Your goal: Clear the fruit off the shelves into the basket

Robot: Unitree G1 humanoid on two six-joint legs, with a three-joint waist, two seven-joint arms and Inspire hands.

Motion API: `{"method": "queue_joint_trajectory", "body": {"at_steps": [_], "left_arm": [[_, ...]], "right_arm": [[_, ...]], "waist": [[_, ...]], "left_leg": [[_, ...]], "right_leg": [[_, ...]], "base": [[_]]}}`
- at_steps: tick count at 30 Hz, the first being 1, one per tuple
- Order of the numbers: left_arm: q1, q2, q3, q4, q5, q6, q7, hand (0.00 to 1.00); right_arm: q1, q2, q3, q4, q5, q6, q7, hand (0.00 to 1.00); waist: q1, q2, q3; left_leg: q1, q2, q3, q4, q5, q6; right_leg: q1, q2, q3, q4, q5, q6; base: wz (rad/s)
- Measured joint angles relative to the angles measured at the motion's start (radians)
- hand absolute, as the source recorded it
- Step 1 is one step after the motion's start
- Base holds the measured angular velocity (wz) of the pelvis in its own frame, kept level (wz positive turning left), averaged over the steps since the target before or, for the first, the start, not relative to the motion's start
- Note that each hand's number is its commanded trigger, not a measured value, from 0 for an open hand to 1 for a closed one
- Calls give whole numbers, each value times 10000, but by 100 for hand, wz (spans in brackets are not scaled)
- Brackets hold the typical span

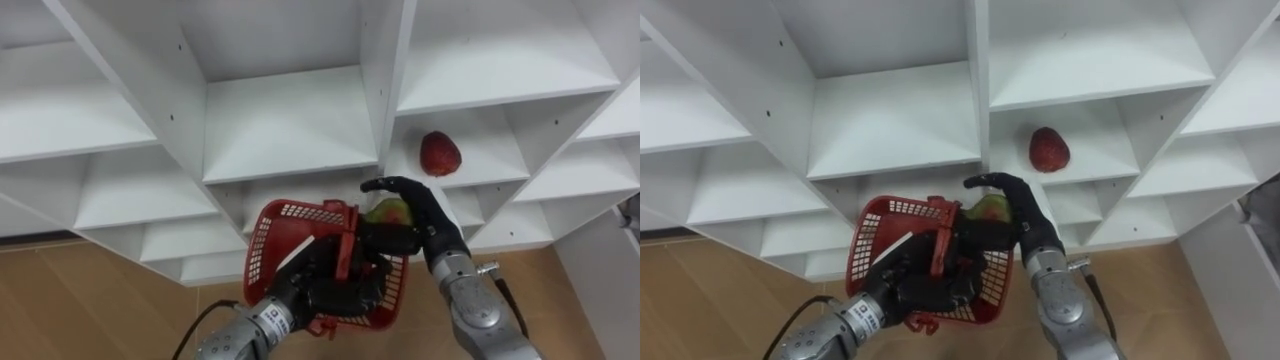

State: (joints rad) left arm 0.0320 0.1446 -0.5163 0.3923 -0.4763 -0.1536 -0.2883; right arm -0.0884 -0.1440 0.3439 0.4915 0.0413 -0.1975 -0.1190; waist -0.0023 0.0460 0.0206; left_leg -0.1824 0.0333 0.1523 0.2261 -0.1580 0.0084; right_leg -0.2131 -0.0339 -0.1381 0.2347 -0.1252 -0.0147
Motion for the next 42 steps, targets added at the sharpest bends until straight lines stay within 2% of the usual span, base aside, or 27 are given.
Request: {"method": "queue_joint_trajectory", "body": {"at_steps": [2, 5, 13, 17, 31, 34, 40, 42], "left_arm": [[1, 31, 0, 4, 6, 13, 9, 100], [0, 39, 33, 3, 147, 13, 10, 100], [-55, 83, 99, 0, 580, 13, 18, 100], [-195, 200, 100, -10, 789, 11, 9, 100], [-407, 499, 285, -18, 788, 9, -94, 100], [-413, 545, 346, -18, 789, 8, -178, 100], [-426, 581, 493, -47, 779, 8, -263, 100], [-428, 578, 505, -207, 775, 8, -138, 100]], "right_arm": [[-4, 6, 2, 1, -4, -60, 129, 0], [-2, 9, -6, 0, -22, -60, 206, 0], [6, -1, -23, -4, -36, -60, 365, 0], [-8, -5, -23, -17, -35, -60, 409, 0], [13, -106, 1, -349, -107, -47, 889, 0], [11, -102, 1, -347, -9, -43, 1012, 0], [16, -63, 72, -346, 764, 29, 1164, 0], [17, -50, 157, -345, 1622, 71, 1183, 0]], "waist": [[2, -55, 36], [60, -75, 49], [55, -86, 43], [58, -129, 26], [67, -182, 14], [68, -263, 11], [126, -321, -3], [106, -315, -4]], "left_leg": [[2, -5, 1, -38, 0, 0], [-3, -13, -4, -58, 0, 0], [-53, -2, 1, -45, 0, 0], [-51, -1, 2, -31, 0, 0], [-51, 73, 15, 134, 4, -10], [-12, 72, 4, 134, 4, -10], [-1, 76, 76, 133, 4, -10], [-4, 77, 70, 114, 3, -10]], "right_leg": [[2, 3, 0, -55, 1, 1], [14, 2, -4, -128, 2, 5], [-21, 17, -10, -142, 3, 3], [-21, 15, -12, -125, 8, -3], [-17, 30, 106, 1, 76, -64], [-1, 13, 108, 34, 77, -64], [-1, 46, 58, 28, 107, -64], [-6, 50, 54, 22, 107, -63]], "base": [[0], [0], [0], [0], [0], [0], [-1], [0]]}}
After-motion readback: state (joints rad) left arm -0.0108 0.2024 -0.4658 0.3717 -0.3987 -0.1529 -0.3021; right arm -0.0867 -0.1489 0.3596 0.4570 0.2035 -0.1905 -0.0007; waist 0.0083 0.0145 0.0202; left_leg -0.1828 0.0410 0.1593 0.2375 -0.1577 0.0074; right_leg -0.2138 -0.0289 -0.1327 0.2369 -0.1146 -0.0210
